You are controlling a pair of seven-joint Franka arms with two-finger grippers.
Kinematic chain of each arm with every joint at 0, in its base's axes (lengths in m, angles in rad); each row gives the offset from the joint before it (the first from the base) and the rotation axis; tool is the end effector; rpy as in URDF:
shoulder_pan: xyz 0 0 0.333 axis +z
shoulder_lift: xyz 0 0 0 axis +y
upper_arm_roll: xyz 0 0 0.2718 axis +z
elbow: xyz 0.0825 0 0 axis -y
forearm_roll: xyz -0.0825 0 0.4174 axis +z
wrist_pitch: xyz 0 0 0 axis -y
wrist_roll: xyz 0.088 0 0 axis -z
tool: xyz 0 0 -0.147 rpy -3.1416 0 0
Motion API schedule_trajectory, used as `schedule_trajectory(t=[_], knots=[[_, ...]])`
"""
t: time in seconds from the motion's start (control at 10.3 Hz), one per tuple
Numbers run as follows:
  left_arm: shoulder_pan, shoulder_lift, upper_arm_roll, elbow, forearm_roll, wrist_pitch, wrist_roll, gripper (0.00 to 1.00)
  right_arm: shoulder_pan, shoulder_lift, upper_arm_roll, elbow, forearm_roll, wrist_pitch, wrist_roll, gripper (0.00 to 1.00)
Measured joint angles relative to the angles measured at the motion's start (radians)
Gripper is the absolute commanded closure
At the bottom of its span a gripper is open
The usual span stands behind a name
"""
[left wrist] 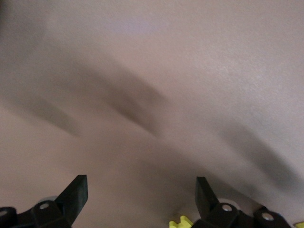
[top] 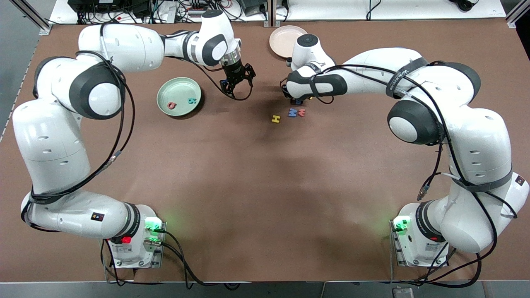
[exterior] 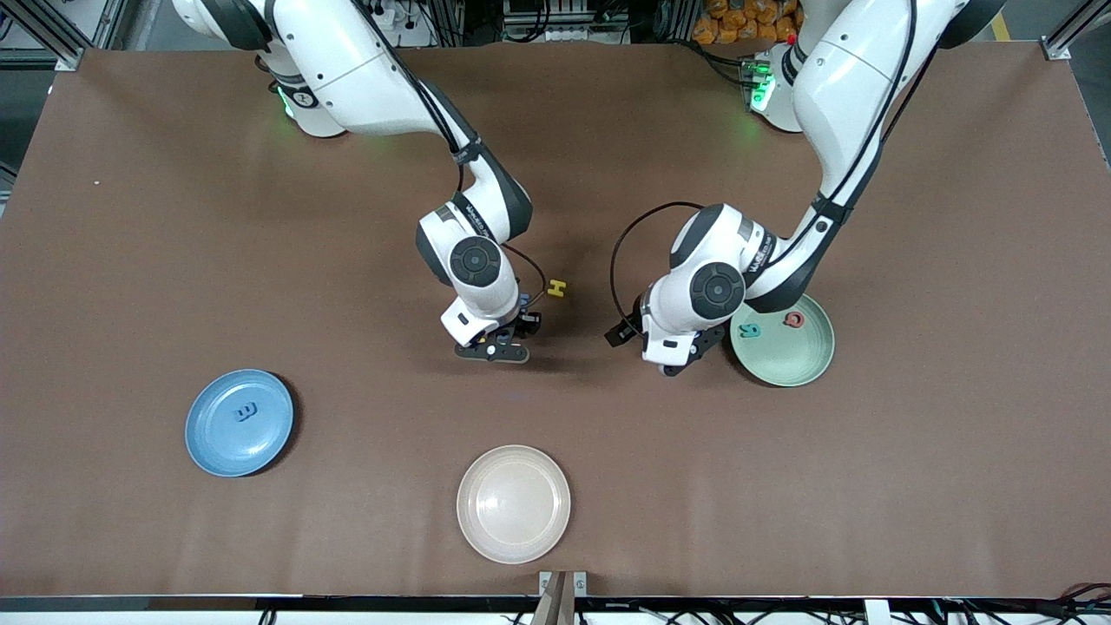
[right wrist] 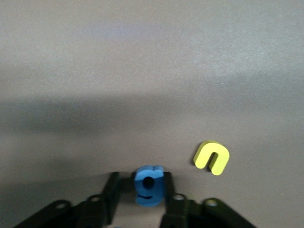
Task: Sort upper and lower case letters into plates
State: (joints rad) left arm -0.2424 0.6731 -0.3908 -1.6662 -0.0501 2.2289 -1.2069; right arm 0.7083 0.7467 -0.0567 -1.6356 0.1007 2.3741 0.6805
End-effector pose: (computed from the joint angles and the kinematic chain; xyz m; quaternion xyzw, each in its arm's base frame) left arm 0.5438 -0.3959 0.1392 0.9336 0.3283 -0.1310 0.0590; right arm 0.5375 0.4157 0.0835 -0.9989 0.0433 0.0121 0.0103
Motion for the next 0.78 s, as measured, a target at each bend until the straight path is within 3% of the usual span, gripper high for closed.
schedule_trajectory(t=[0.48,0.78], knots=[[-0.065,0.017,0.0,0.021,-0.019,0.14,-0.178,0.0,-0.026,-0.048,-0.022,0.009,0.0,-0.012,-0.014,1.0],[-0.136,0.06,0.0,0.022,-0.028,0.206,-0.41,0.0,-0.227,-0.14,-0.033,0.014,0.0,-0.081,-0.202,1.0]])
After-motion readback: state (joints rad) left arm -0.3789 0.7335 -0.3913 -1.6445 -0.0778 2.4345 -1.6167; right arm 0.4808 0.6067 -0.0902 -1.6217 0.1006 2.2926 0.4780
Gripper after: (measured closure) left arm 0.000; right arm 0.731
